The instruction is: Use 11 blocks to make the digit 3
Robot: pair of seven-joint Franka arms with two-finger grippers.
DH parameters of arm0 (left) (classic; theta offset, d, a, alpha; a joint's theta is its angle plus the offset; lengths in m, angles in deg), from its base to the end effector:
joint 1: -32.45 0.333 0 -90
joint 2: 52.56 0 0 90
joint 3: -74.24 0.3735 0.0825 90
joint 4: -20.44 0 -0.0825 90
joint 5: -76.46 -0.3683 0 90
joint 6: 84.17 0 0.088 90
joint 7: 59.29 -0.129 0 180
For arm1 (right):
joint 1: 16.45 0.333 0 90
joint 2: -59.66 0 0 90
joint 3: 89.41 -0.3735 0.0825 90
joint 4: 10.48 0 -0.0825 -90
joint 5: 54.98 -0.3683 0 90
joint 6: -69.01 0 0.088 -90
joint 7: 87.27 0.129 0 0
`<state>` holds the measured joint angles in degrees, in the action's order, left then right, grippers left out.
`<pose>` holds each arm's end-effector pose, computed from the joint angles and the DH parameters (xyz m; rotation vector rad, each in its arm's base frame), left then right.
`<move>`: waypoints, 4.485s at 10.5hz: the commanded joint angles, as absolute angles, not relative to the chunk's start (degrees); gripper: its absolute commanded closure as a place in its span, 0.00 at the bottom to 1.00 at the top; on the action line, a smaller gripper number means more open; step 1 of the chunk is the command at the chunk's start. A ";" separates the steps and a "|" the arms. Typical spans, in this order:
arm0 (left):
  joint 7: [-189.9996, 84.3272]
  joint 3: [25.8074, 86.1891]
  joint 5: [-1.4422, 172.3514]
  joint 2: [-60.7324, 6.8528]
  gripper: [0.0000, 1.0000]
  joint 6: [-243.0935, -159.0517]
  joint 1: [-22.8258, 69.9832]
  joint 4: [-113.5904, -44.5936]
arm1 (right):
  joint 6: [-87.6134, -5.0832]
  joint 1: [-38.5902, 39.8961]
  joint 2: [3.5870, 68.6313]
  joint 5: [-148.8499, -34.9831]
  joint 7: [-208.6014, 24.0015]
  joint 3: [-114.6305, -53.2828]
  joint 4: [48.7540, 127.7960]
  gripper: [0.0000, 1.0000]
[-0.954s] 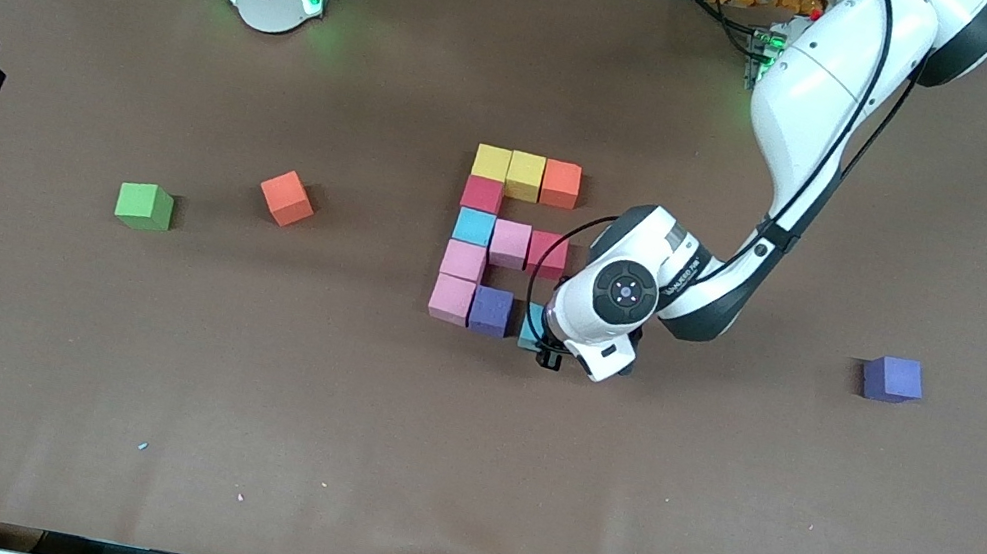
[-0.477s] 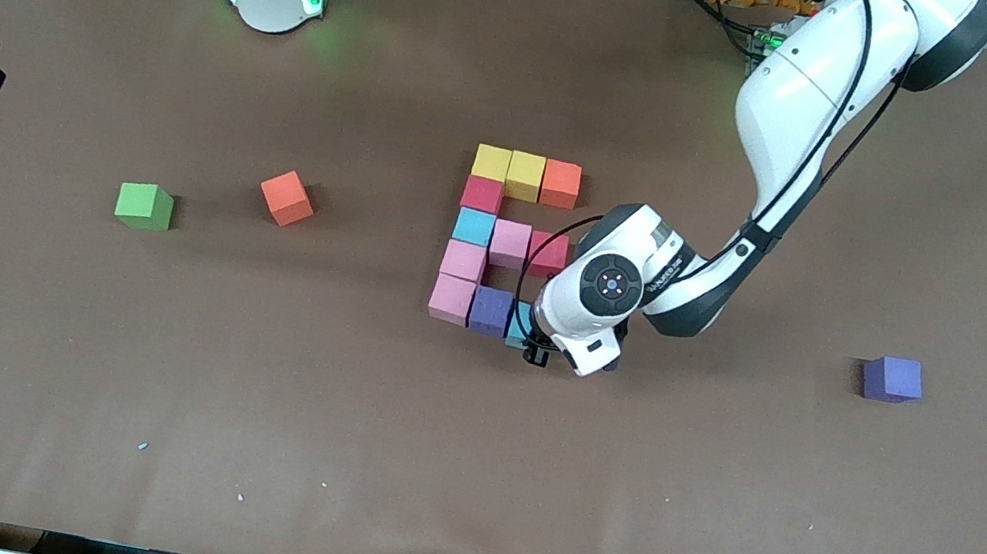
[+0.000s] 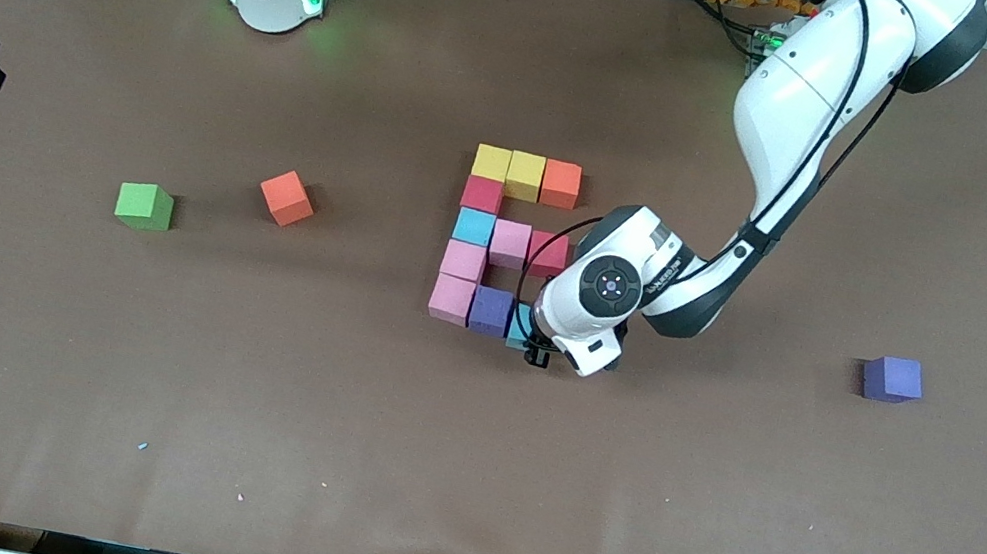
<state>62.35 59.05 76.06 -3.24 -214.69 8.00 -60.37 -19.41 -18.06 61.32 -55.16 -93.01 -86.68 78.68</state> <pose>0.6166 -0.4494 0.2267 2.2218 2.1098 -0.2848 0.5246 -0.0399 0.6796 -3.1382 -0.0385 -0.0257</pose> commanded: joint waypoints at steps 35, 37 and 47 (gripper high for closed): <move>23.49 59.30 68.48 -28.28 0.00 -190.10 12.22 -61.12 | -18.88 -18.03 61.51 -54.54 -93.42 -87.03 78.20 0.00; 13.01 59.12 68.55 -32.16 0.00 -186.94 16.78 -60.68 | -18.88 -17.85 61.51 -53.84 -93.33 -87.12 78.20 0.00; -14.64 59.73 68.46 -40.43 0.00 -177.07 23.93 -60.50 | -18.79 -17.85 61.42 -53.93 -93.33 -87.12 78.29 0.00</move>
<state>-13.97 60.13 69.41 -39.50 -177.80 23.79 -59.53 -19.37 -17.97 61.31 -54.84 -93.17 -87.01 78.66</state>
